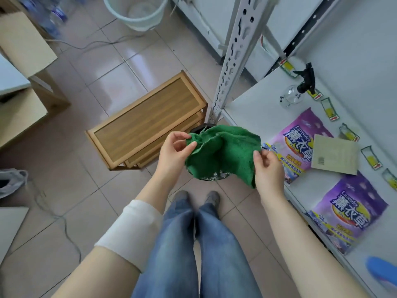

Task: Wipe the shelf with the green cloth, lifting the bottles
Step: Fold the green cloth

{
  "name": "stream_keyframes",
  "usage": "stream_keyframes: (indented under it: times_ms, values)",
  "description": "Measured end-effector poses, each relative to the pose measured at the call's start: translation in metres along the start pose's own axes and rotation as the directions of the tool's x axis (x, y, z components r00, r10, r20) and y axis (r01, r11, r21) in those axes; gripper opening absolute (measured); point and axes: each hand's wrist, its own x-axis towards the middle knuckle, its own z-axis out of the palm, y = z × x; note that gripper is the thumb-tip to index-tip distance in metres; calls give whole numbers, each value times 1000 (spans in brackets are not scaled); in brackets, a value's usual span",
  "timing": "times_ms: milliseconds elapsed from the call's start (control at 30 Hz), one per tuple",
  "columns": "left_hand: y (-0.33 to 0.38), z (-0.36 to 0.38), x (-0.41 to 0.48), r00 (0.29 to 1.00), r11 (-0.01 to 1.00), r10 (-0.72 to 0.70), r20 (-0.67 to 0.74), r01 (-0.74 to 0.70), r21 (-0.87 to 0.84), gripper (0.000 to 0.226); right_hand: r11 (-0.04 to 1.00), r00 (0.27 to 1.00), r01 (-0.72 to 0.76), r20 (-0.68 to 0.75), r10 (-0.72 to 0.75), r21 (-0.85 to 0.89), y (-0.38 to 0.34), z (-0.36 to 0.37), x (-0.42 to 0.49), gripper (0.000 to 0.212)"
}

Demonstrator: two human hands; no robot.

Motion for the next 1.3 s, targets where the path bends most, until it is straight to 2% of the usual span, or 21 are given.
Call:
stream_keyframes:
  times_ms: [100,200,467,533,600,667,767,867,967,1033,1167,1300]
  values:
    - [24,-23,-9,1000,997,24,0,-24,72,24,998,996,-9,-94,2,-68,-13,-17,-12,22]
    - [49,-38,-18,996,984,80,50,-87,158,24,993,985,15,-172,-36,-120,-26,-33,-26,25]
    - [100,-47,-35,970,959,2,244,-71,276,25,999,951,43,-307,-46,-14,-42,-55,-55,22]
    - [110,-46,-37,973,927,29,230,-113,358,16,997,932,43,-362,-20,58,-45,-60,-60,21]
    - [119,-45,-38,983,892,86,160,-148,426,17,989,928,70,-373,-16,131,-43,-67,-64,20]
    - [129,-41,-40,986,876,120,112,-159,456,20,980,952,81,-305,-22,182,-38,-74,-67,18]
    - [149,-30,-49,974,874,177,141,-221,433,19,983,995,77,-82,-64,164,-30,-85,-77,14]
    - [170,-19,-63,958,869,222,182,-279,410,20,994,986,52,160,-36,-96,-23,-94,-85,25]
    - [190,-10,-82,928,871,276,249,-352,343,18,921,936,63,344,79,-384,-15,-97,-85,30]
    - [201,-5,-98,897,858,294,330,-400,323,16,903,918,66,381,112,-424,-21,-97,-85,25]
    - [217,2,-126,811,825,332,481,-497,268,14,952,943,85,332,18,-292,-52,-92,-79,23]
    - [234,8,-140,790,840,418,449,-525,141,16,812,936,127,340,92,-570,-72,-89,-67,53]
